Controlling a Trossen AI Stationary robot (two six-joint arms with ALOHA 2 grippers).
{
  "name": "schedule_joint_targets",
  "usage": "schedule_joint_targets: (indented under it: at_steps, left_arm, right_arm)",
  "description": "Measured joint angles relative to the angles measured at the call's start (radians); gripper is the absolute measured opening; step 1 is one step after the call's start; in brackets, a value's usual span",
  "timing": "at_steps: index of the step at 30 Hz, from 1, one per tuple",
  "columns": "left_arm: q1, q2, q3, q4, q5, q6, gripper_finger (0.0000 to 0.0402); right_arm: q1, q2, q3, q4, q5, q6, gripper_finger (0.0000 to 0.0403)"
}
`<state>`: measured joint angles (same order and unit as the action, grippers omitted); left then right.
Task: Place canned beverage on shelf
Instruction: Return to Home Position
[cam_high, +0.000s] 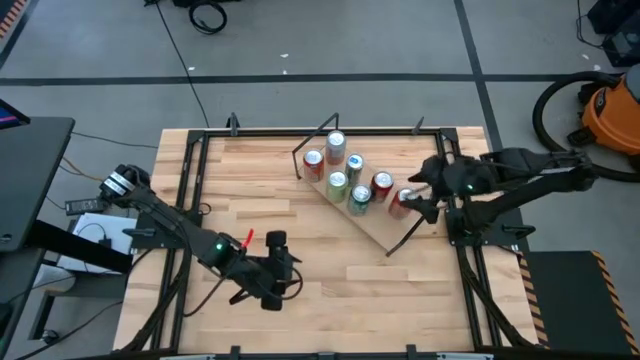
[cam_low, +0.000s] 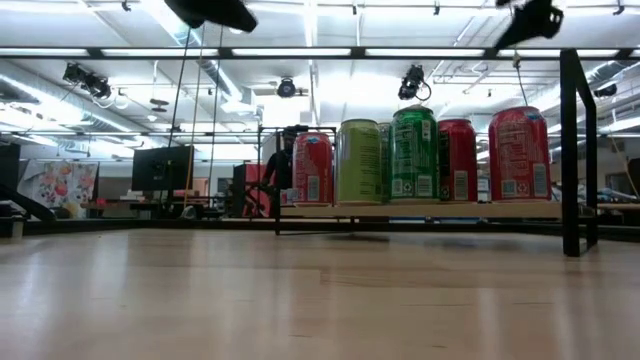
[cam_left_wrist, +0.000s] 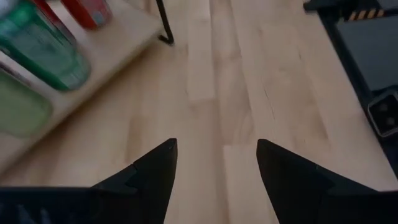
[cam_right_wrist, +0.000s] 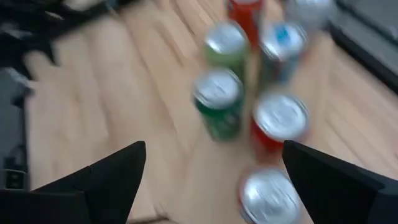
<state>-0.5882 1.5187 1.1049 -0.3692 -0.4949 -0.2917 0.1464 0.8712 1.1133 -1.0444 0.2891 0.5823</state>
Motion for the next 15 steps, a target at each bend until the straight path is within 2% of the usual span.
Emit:
schedule_joint_targets:
  at_steps: [9, 11, 15]
  left_arm:
    - [0.058, -0.096, -0.002, 0.017, 0.0, 0.149, 0.0231]
    - [0.069, -0.114, -0.032, 0.083, 0.003, 0.192, 0.0228]
    - [0.107, -0.164, -0.127, 0.212, 0.078, 0.231, 0.0212]
  right_arm:
    - [0.272, -0.043, -0.14, 0.287, 0.287, -0.123, 0.0387]
    - [0.3, -0.058, -0.183, 0.364, 0.296, -0.163, 0.0387]
    - [0.328, -0.099, -0.269, 0.48, 0.266, -0.218, 0.0387]
